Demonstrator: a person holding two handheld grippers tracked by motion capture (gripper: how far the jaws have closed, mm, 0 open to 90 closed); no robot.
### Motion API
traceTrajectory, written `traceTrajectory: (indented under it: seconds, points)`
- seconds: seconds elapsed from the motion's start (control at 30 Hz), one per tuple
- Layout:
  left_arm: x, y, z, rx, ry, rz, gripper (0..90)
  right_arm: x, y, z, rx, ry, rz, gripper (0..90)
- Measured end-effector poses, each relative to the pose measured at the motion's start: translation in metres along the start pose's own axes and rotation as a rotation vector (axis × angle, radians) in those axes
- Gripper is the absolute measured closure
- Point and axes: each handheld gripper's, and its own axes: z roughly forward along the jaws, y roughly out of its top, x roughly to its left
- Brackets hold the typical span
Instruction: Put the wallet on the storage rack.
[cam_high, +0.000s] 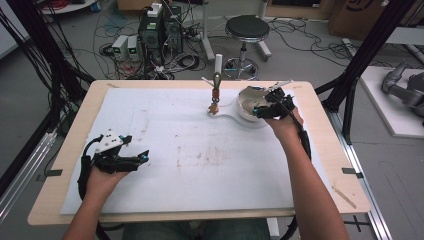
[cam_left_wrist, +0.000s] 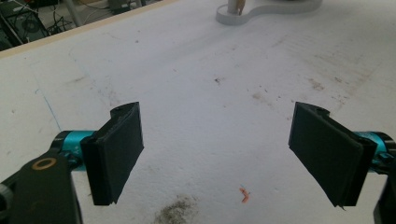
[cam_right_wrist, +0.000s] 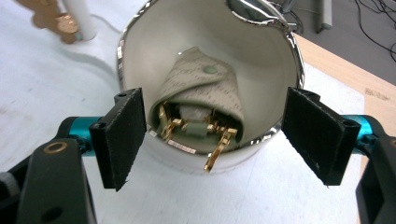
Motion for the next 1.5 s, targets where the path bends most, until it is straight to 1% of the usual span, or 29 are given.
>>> traceTrajectory:
  seconds: [0.03, 0.1, 0.13, 0.17, 0.23, 0.27, 0.3, 0.37, 0.4, 0.43, 0.47, 0.5, 0.53, 0.63, 0.73, 0.8, 0.93, 1.0, 1.03, 1.07, 1.1, 1.2, 1.23, 1.33, 1.37, 1.43, 1.5]
  points:
    - [0.000, 0.000, 0.000, 0.001, -0.002, -0.002, 17.7, 0.001, -0.004, -0.007, -0.033, 0.005, -0.002, 22.5]
    - [0.000, 0.000, 0.000, 0.001, -0.003, -0.004, 17.7, 0.002, -0.009, -0.012, -0.053, 0.015, 0.001, 22.5]
    - [0.000, 0.000, 0.000, 0.001, -0.003, -0.002, 17.7, 0.002, -0.011, -0.015, -0.057, 0.024, 0.009, 22.5]
    - [-0.001, 0.000, 0.000, -0.002, -0.006, -0.004, 17.7, 0.001, -0.016, -0.019, -0.068, 0.038, 0.027, 22.5]
    - [-0.001, 0.000, -0.001, 0.001, -0.008, -0.001, 17.7, -0.001, -0.024, -0.023, -0.091, 0.058, 0.045, 22.5]
    - [-0.001, 0.000, -0.001, 0.001, -0.008, -0.001, 17.7, -0.001, -0.024, -0.023, -0.091, 0.058, 0.045, 22.5]
    - [-0.001, 0.000, 0.000, 0.000, -0.010, -0.007, 17.7, -0.003, -0.032, -0.028, -0.105, 0.070, 0.058, 22.5]
    - [-0.001, 0.000, 0.001, 0.001, -0.013, -0.009, 17.7, -0.004, -0.039, -0.032, -0.117, 0.077, 0.064, 22.5]
    - [-0.001, 0.000, 0.001, 0.001, -0.013, -0.009, 17.7, -0.004, -0.039, -0.032, -0.117, 0.077, 0.064, 22.5]
    - [-0.002, 0.000, 0.001, 0.003, -0.016, -0.006, 17.7, -0.003, -0.045, -0.037, -0.130, 0.085, 0.069, 22.5]
    - [-0.002, 0.000, 0.001, 0.003, -0.016, -0.006, 17.7, -0.003, -0.045, -0.037, -0.130, 0.085, 0.069, 22.5]
    - [-0.002, 0.000, 0.001, 0.004, -0.016, 0.000, 17.7, -0.002, -0.051, -0.040, -0.142, 0.091, 0.066, 22.5]
    - [-0.002, 0.000, 0.001, 0.004, -0.016, 0.000, 17.7, -0.002, -0.051, -0.040, -0.142, 0.091, 0.066, 22.5]
    - [-0.002, 0.000, 0.001, -0.002, -0.014, -0.008, 17.7, 0.000, -0.059, -0.044, -0.152, 0.102, 0.060, 22.5]
    - [-0.002, 0.000, 0.001, -0.010, -0.020, -0.014, 17.7, 0.003, -0.064, -0.046, -0.168, 0.116, 0.063, 22.1]
    - [-0.002, -0.001, 0.001, -0.020, -0.029, -0.020, 17.7, 0.007, -0.075, -0.047, -0.198, 0.143, 0.078, 22.1]
    - [-0.002, -0.001, 0.001, -0.018, -0.034, -0.022, 17.7, 0.011, -0.091, -0.046, -0.222, 0.169, 0.093, 22.1]
    - [-0.002, -0.002, 0.002, -0.021, -0.035, -0.022, 17.7, 0.012, -0.094, -0.045, -0.224, 0.177, 0.091, 21.8]
    - [-0.002, -0.002, 0.002, -0.022, -0.034, -0.023, 17.7, 0.012, -0.098, -0.044, -0.227, 0.194, 0.084, 21.2]
    - [-0.002, -0.002, 0.002, -0.022, -0.034, -0.023, 17.7, 0.012, -0.098, -0.044, -0.227, 0.194, 0.084, 21.2]
    - [-0.002, -0.002, 0.002, -0.024, -0.034, -0.023, 17.7, 0.013, -0.102, -0.044, -0.231, 0.203, 0.081, 21.1]
    - [-0.002, -0.002, 0.002, -0.029, -0.034, -0.024, 17.7, 0.016, -0.107, -0.043, -0.237, 0.211, 0.081, 20.8]
    - [-0.002, -0.002, 0.002, -0.025, -0.033, -0.020, 17.7, 0.019, -0.111, -0.042, -0.241, 0.220, 0.086, 20.7]
    - [-0.002, -0.002, 0.003, -0.021, -0.034, -0.019, 17.7, 0.020, -0.115, -0.040, -0.246, 0.227, 0.091, 20.7]
    - [-0.003, -0.002, 0.004, -0.022, -0.030, -0.022, 17.7, 0.022, -0.120, -0.039, -0.247, 0.229, 0.094, 20.6]
    - [-0.003, -0.002, 0.004, -0.020, -0.028, -0.022, 17.7, 0.021, -0.124, -0.039, -0.249, 0.231, 0.088, 20.3]
    - [-0.003, -0.002, 0.004, -0.021, -0.027, -0.023, 17.7, 0.021, -0.125, -0.040, -0.241, 0.231, 0.091, 19.4]
